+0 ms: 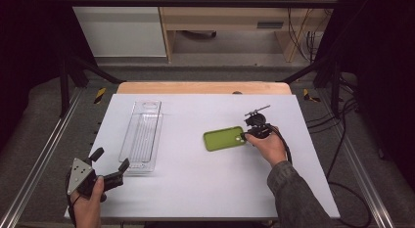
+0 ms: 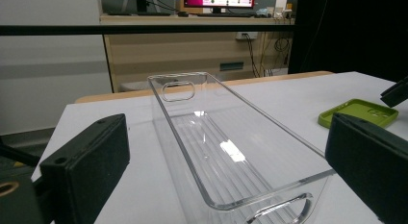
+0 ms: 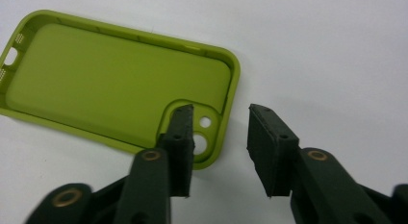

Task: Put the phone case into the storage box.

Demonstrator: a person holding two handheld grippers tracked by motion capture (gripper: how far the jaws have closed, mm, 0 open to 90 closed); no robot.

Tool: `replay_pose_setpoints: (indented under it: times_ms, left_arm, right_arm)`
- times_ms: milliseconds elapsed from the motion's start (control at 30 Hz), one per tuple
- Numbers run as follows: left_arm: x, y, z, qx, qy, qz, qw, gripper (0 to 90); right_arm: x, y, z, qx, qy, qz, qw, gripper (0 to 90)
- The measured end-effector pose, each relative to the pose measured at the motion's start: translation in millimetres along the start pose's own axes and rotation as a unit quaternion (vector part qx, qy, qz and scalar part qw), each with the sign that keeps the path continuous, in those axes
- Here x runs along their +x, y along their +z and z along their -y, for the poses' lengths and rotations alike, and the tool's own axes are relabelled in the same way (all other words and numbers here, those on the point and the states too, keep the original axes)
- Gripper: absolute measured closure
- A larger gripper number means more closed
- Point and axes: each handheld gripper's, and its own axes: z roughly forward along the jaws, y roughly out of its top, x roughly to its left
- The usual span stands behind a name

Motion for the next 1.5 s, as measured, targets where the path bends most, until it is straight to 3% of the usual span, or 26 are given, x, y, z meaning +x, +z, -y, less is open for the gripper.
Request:
replay_pose_setpoints:
  times_ms: [200, 600, 1500]
  left_arm:
    - [0.3, 0.1, 0.1, 0.0, -0.001, -0.001, 1.0, 1.5]
    - [-0.6, 0.9, 0.3, 0.002, 0.001, 0.001, 1.0, 1.5]
    - [-1.0, 1.4, 0.3, 0.004, 0.003, 0.002, 1.0, 1.5]
  right_arm:
    - [-1.2, 5.1, -1.0, 0.005, 0.01, 0.003, 0.9999, 71.4]
    - [-3.0, 8.7, -1.6, 0.023, 0.029, -0.003, 0.9993, 76.9]
    - [0.6, 13.5, -1.7, 0.041, 0.029, 0.006, 0.9987, 79.6]
